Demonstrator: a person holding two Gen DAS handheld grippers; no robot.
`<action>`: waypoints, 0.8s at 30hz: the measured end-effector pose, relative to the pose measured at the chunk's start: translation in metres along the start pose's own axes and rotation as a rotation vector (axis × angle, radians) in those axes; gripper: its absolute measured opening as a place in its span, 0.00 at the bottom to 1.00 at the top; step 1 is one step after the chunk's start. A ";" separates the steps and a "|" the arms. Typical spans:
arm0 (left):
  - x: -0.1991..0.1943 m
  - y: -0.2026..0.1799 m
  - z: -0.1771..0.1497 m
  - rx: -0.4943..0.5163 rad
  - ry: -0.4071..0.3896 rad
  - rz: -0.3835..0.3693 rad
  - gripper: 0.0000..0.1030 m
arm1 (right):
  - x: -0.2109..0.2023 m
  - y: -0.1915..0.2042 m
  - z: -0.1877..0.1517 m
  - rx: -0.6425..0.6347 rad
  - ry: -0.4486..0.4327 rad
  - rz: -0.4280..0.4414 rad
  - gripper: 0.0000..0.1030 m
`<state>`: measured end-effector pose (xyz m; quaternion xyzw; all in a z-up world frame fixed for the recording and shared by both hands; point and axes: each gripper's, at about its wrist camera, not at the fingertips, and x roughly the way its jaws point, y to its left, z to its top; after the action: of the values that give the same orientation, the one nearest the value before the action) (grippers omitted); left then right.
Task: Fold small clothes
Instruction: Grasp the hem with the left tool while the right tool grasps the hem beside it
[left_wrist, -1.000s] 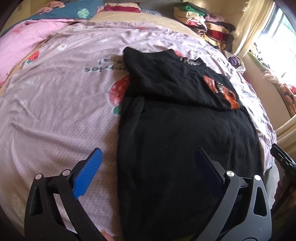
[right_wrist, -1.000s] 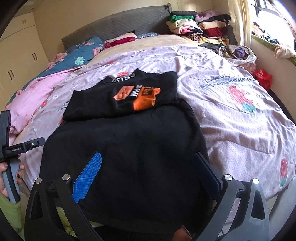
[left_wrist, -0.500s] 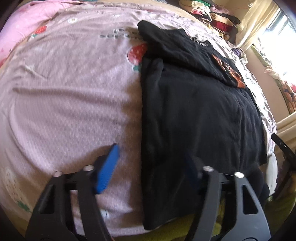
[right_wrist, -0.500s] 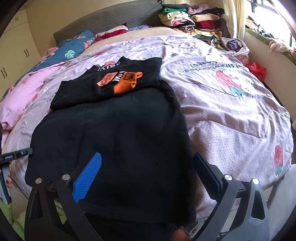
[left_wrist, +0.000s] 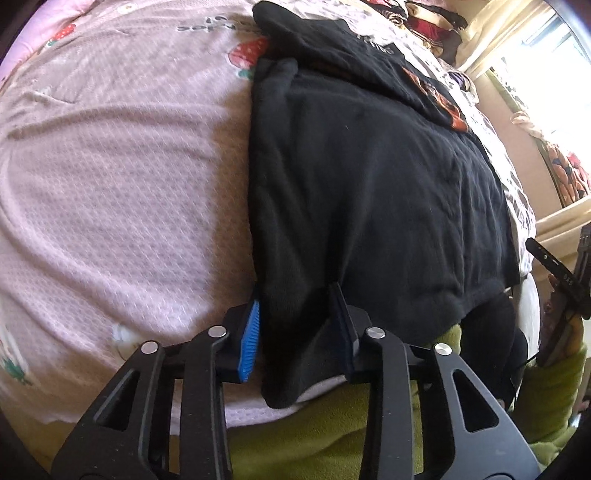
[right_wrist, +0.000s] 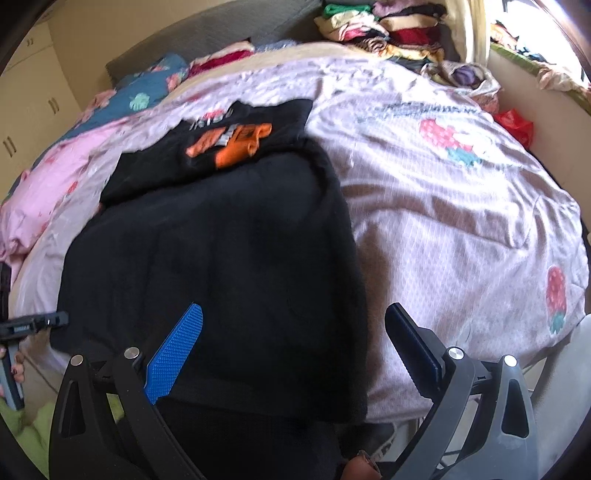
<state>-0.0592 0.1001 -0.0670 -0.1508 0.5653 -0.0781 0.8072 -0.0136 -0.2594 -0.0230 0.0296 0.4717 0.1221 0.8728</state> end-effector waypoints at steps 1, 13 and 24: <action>0.002 -0.002 -0.002 0.009 0.003 0.004 0.25 | 0.001 -0.002 -0.004 -0.007 0.012 0.001 0.96; 0.002 0.010 -0.002 -0.016 0.002 -0.015 0.14 | 0.011 -0.030 -0.027 0.055 0.085 0.090 0.73; -0.001 0.016 -0.002 -0.025 -0.006 -0.036 0.10 | 0.018 -0.034 -0.040 0.060 0.134 0.100 0.39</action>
<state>-0.0624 0.1147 -0.0722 -0.1713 0.5608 -0.0853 0.8055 -0.0307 -0.2908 -0.0652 0.0713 0.5302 0.1532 0.8308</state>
